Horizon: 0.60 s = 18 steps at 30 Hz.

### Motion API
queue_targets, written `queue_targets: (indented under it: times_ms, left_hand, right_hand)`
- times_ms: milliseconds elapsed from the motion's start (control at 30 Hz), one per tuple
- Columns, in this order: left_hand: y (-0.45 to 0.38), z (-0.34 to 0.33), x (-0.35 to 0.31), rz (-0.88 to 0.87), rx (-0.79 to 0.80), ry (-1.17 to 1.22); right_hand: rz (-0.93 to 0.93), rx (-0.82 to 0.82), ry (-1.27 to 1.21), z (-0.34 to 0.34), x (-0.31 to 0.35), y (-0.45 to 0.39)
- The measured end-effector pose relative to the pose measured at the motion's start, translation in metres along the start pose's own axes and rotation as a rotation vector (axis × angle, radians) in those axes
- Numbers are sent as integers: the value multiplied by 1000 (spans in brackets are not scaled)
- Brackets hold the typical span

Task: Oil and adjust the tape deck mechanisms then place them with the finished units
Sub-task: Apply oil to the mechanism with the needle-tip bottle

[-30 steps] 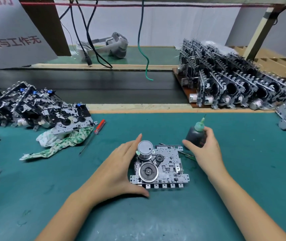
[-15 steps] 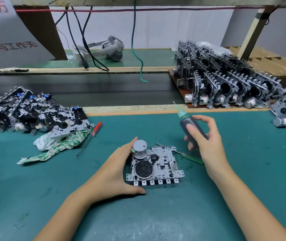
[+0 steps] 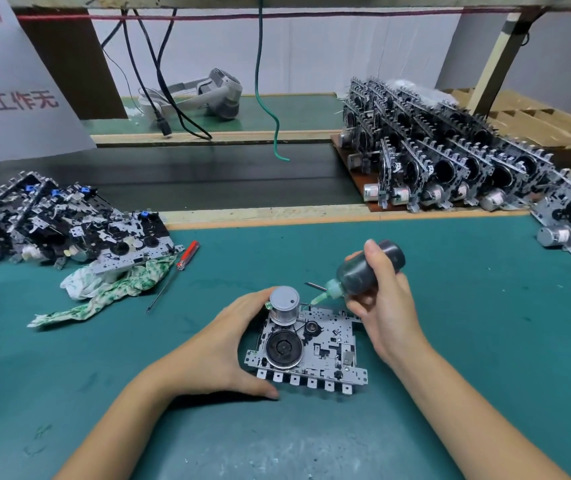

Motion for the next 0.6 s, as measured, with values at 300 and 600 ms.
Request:
queue_targets:
  times_ms: [300,600]
  left_hand:
    - [0,0,0,-5,-1,-12]
    - [0,1,1,7,6,-46]
  right_hand:
    - [63,67,165,0,-6,0]
    - [95,84,227,0,-7,-1]
Point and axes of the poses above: each hand's wrist, its own y-axis away from the middle knuckle, its own z-axis out of the back of the hand, x = y × z, the point moved 2 cm from there along -y, towards the middle knuckle, and after that the axes turned 3 degrees about -y, right-handed, at the moved point
